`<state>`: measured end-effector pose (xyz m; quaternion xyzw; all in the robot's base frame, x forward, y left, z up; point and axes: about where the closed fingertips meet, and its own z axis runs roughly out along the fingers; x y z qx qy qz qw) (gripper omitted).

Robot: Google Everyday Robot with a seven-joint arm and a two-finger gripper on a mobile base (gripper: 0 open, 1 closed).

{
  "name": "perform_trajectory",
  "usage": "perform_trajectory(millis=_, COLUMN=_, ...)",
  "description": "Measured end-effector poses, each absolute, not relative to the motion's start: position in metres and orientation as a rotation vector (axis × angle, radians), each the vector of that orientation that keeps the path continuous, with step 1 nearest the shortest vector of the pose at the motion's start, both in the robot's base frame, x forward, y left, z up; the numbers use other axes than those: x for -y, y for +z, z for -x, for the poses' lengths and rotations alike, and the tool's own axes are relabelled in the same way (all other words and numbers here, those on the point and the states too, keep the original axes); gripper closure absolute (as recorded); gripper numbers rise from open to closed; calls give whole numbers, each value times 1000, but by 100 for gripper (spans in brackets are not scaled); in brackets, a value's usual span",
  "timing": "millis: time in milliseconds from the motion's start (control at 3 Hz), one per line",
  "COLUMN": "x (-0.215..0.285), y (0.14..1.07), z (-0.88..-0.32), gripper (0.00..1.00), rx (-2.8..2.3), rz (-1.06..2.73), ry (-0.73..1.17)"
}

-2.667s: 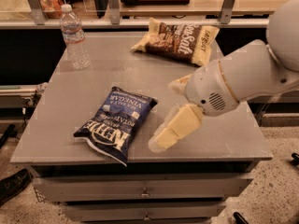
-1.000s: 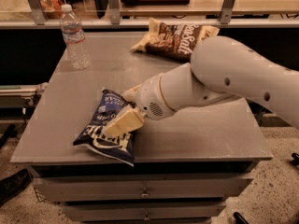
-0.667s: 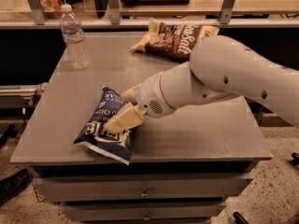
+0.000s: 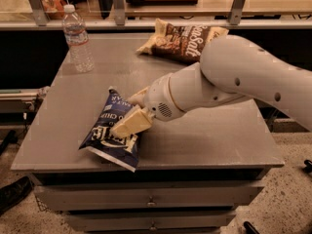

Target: Move blue chip bag near water bottle

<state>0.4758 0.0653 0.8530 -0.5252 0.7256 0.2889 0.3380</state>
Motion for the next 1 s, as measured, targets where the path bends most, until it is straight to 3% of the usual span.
perform_trajectory(millis=667, x=16, y=938, z=-521, gripper=100, rx=-1812, rz=1291, ry=564)
perform_trajectory(millis=1000, x=8, y=934, z=-518, gripper=100, rx=-1810, rz=1298, ry=575)
